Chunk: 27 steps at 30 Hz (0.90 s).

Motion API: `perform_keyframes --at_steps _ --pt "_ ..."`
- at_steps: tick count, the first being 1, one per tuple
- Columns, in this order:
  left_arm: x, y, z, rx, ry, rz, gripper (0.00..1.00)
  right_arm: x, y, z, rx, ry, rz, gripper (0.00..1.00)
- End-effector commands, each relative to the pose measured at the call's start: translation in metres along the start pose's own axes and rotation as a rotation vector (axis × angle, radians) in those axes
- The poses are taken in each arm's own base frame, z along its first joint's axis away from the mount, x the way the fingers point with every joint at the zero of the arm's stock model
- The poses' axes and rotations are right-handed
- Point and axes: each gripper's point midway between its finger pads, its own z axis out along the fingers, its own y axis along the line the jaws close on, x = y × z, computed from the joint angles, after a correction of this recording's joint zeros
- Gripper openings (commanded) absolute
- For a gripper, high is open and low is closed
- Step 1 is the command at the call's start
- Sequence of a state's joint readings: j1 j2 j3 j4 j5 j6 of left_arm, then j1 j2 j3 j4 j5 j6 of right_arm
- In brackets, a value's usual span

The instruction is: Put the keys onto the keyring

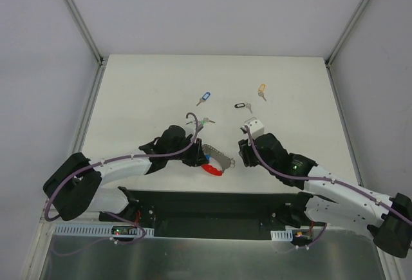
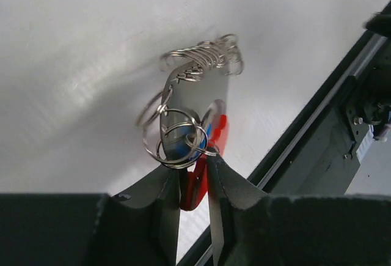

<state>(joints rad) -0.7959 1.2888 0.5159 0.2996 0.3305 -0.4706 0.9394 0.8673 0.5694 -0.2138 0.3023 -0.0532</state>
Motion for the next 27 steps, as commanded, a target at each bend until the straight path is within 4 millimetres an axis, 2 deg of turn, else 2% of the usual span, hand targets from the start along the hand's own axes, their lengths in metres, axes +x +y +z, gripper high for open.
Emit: perform_keyframes --at_steps 1,2,3,5,6,10,14,17,19,21,27 --pt "0.045 0.039 -0.012 -0.140 0.133 -0.187 0.25 -0.012 0.016 -0.001 -0.078 0.016 -0.028 0.44" --pt "0.044 0.042 -0.015 -0.156 0.123 -0.191 0.29 -0.012 0.017 0.000 -0.086 0.024 -0.031 0.45" --pt "0.045 0.052 -0.018 -0.203 0.119 -0.197 0.40 -0.010 0.019 0.002 -0.092 0.037 -0.034 0.46" --pt "0.040 0.060 -0.024 -0.248 0.093 -0.185 0.51 -0.011 0.022 0.003 -0.100 0.040 -0.038 0.47" --pt "0.038 0.062 -0.026 -0.265 0.083 -0.166 0.60 -0.011 0.023 0.005 -0.106 0.049 -0.041 0.47" --pt "0.022 0.078 -0.041 -0.383 0.008 -0.110 0.73 -0.016 0.025 0.008 -0.113 0.046 -0.058 0.51" --pt "0.001 0.083 -0.059 -0.458 -0.053 -0.042 0.73 -0.019 0.025 0.012 -0.126 0.057 -0.059 0.52" --pt "-0.016 0.081 -0.063 -0.476 -0.080 0.001 0.70 -0.023 0.030 0.016 -0.166 0.058 -0.059 0.52" --pt "-0.023 0.079 -0.062 -0.478 -0.083 0.032 0.67 -0.030 0.031 0.020 -0.178 0.051 -0.060 0.52" --pt "-0.028 0.078 -0.061 -0.480 -0.083 0.050 0.56 -0.033 0.031 0.023 -0.181 0.052 -0.069 0.51" --pt "-0.040 0.067 -0.047 -0.485 -0.063 0.112 0.43 -0.032 0.032 0.033 -0.201 0.079 -0.051 0.50"
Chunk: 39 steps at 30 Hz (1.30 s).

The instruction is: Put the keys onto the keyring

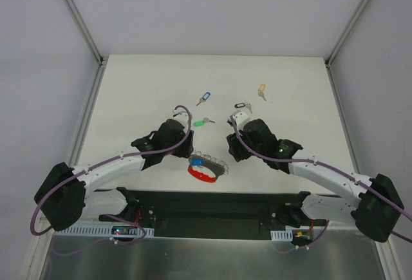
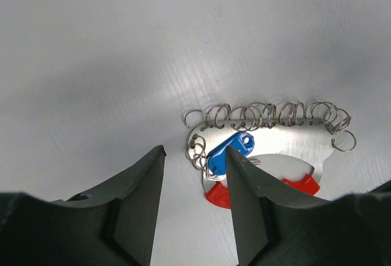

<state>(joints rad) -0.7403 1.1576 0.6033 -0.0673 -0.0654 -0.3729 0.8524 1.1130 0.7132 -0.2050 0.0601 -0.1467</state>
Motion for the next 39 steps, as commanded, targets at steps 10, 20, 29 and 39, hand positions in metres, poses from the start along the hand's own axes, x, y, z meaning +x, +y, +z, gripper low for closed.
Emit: perform_keyframes --at_steps 10,20,29,39 --pt "0.005 -0.044 0.016 0.051 0.058 0.094 0.45 0.017 0.014 0.012 -0.086 0.080 0.106 0.46" --pt "0.019 -0.062 0.021 0.138 0.093 0.080 0.45 0.061 0.033 0.023 -0.178 0.155 0.216 0.39" --pt "0.019 -0.067 0.021 0.165 0.072 0.062 0.45 0.070 0.036 0.048 -0.193 0.182 0.223 0.35" --pt "0.021 -0.071 0.018 0.193 0.074 0.059 0.45 0.079 0.040 0.057 -0.223 0.208 0.210 0.15"
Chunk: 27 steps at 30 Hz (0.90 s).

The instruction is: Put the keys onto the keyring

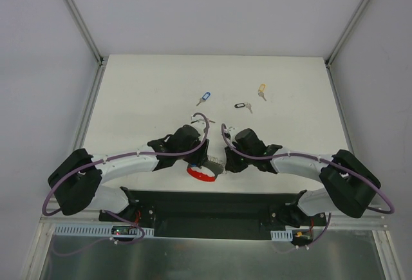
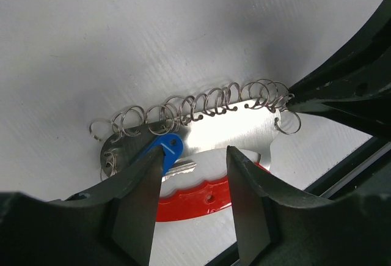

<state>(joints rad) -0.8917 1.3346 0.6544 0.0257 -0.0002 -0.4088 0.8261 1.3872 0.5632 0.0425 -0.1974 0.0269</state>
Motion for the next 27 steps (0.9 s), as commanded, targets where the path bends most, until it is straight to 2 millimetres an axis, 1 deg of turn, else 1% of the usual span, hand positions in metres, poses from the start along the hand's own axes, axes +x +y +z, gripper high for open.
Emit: perform_keyframes --at_steps 1,4,8,9,10,12,13,14,18,21,22,23,26,27 --pt "-0.005 -0.011 -0.004 0.046 -0.026 -0.010 0.45 -0.002 0.005 0.002 -0.033 -0.010 0.001 0.11" --pt "-0.006 -0.013 -0.005 0.055 -0.034 -0.008 0.45 -0.005 0.008 -0.004 -0.047 -0.018 -0.011 0.01" --pt "-0.009 -0.015 -0.008 0.076 -0.058 0.013 0.45 -0.013 0.012 -0.016 -0.058 -0.050 -0.067 0.01" --pt "-0.010 -0.016 -0.010 0.086 -0.066 0.020 0.45 -0.017 0.015 -0.020 -0.067 -0.070 -0.085 0.01" --pt "-0.014 -0.020 -0.012 0.106 -0.085 0.029 0.45 -0.020 0.017 -0.023 -0.073 -0.083 -0.106 0.01" --pt "-0.013 -0.022 -0.014 0.127 -0.098 0.050 0.45 -0.026 0.022 -0.028 -0.086 -0.111 -0.149 0.01" --pt "-0.020 -0.029 -0.018 0.166 -0.133 0.059 0.45 -0.031 0.023 -0.031 -0.087 -0.134 -0.170 0.01" --pt "-0.016 -0.029 -0.018 0.180 -0.139 0.069 0.45 -0.033 0.023 -0.033 -0.085 -0.147 -0.204 0.01" --pt "-0.023 -0.046 -0.030 0.309 -0.248 0.130 0.45 -0.041 0.029 -0.037 -0.095 -0.195 -0.302 0.01" --pt "-0.022 -0.054 -0.036 0.397 -0.342 0.205 0.47 -0.046 0.033 -0.038 -0.104 -0.217 -0.349 0.01" --pt "-0.013 -0.051 -0.035 0.408 -0.351 0.224 0.47 -0.046 0.034 -0.038 -0.110 -0.221 -0.359 0.01" --pt "-0.018 -0.059 -0.040 0.457 -0.401 0.289 0.46 -0.046 0.035 -0.038 -0.118 -0.221 -0.369 0.01" --pt "-0.013 -0.063 -0.040 0.497 -0.425 0.378 0.45 -0.048 0.040 -0.039 -0.133 -0.233 -0.400 0.01" --pt "-0.012 -0.067 -0.041 0.527 -0.428 0.402 0.43 -0.048 0.042 -0.038 -0.138 -0.238 -0.414 0.01"
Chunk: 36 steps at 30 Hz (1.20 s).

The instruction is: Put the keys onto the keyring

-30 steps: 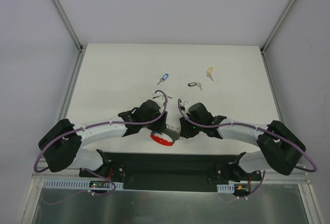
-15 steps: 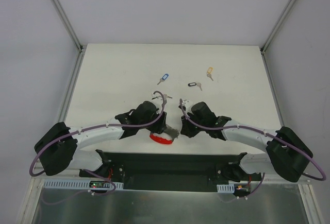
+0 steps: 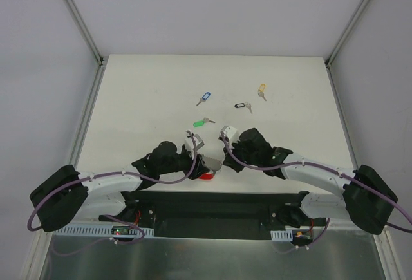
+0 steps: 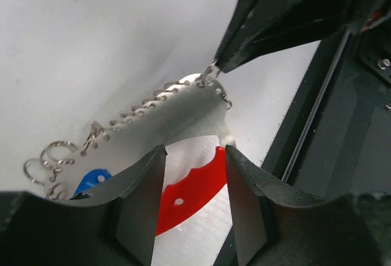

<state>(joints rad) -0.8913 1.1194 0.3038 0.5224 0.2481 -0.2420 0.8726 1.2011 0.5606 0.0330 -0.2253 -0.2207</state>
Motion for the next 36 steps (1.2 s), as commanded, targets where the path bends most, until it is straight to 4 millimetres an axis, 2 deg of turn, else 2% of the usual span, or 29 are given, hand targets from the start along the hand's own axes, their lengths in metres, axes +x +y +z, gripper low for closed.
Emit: perform_keyframes --at_steps 1,7,12,20,25,28,33,34,36 --pt "-0.035 -0.032 0.002 0.193 -0.161 0.215 0.41 -0.023 0.010 -0.002 -0.045 -0.092 -0.104 0.01" --pt "-0.042 -0.039 0.012 0.248 -0.197 0.281 0.32 -0.023 0.017 -0.001 -0.071 -0.102 -0.140 0.01" --pt "-0.036 -0.037 0.025 0.271 -0.161 0.304 0.28 -0.021 0.020 0.000 -0.076 -0.096 -0.153 0.01" --pt "-0.036 -0.043 0.035 0.334 -0.151 0.301 0.19 -0.022 0.024 0.000 -0.084 -0.096 -0.169 0.01" --pt "-0.032 -0.046 0.041 0.372 -0.123 0.294 0.09 -0.021 0.025 0.000 -0.086 -0.094 -0.176 0.01" --pt "-0.032 -0.047 0.043 0.382 -0.122 0.295 0.09 -0.020 0.026 0.000 -0.092 -0.095 -0.183 0.01" --pt "-0.037 -0.051 0.041 0.406 -0.158 0.311 0.16 -0.021 0.025 0.000 -0.083 -0.100 -0.178 0.01" --pt "-0.030 -0.049 0.037 0.404 -0.159 0.303 0.17 -0.020 0.023 0.000 -0.072 -0.099 -0.176 0.01" --pt "-0.041 -0.052 0.029 0.413 -0.235 0.324 0.18 -0.022 0.022 -0.001 -0.063 -0.114 -0.164 0.01"
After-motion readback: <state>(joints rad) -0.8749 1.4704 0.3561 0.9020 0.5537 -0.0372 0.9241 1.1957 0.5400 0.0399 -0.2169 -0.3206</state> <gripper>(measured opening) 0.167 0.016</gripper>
